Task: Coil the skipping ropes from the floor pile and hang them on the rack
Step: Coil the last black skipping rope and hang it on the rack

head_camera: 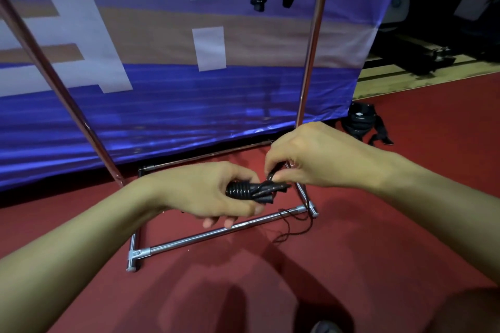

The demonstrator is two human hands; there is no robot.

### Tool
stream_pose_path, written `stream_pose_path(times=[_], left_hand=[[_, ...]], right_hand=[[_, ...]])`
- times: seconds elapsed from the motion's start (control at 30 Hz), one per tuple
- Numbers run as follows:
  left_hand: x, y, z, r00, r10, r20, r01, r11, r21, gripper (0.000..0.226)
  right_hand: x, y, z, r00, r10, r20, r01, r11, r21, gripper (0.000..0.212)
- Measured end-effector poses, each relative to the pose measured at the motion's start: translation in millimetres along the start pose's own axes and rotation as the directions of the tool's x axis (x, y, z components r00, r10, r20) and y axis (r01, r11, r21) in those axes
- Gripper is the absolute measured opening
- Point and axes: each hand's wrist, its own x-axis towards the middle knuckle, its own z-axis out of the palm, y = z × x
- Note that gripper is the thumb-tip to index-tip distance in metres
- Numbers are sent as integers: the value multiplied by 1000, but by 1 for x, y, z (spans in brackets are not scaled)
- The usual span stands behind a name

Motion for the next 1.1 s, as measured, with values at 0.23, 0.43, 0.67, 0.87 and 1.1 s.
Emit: stream_pose_path(times=[0.23, 0.43, 0.67, 0.87, 1.1], left_hand=[[8, -2, 6, 999, -8, 52, 1, 992, 129, 10], [16, -2, 10, 997, -38, 62, 25, 980, 195, 9], [22, -12, 11, 970, -71, -234, 59, 997, -57, 19], [17, -26, -2, 928, -102, -360, -34, 935, -353, 33], [17, -18, -10, 944, -181, -277, -53, 743, -667, 62]], right_hand=[[1, -1, 2, 967, -23, 254, -35, 975, 220, 11], [10, -14, 6, 982, -93, 165, 111, 989, -100, 13], [13, -17, 1, 994, 100, -44, -107, 973, -206, 19], [4, -18, 13, 923, 368, 110, -382, 851, 361, 11], [-2, -23, 12, 977, 203, 65, -211, 887, 411, 21]])
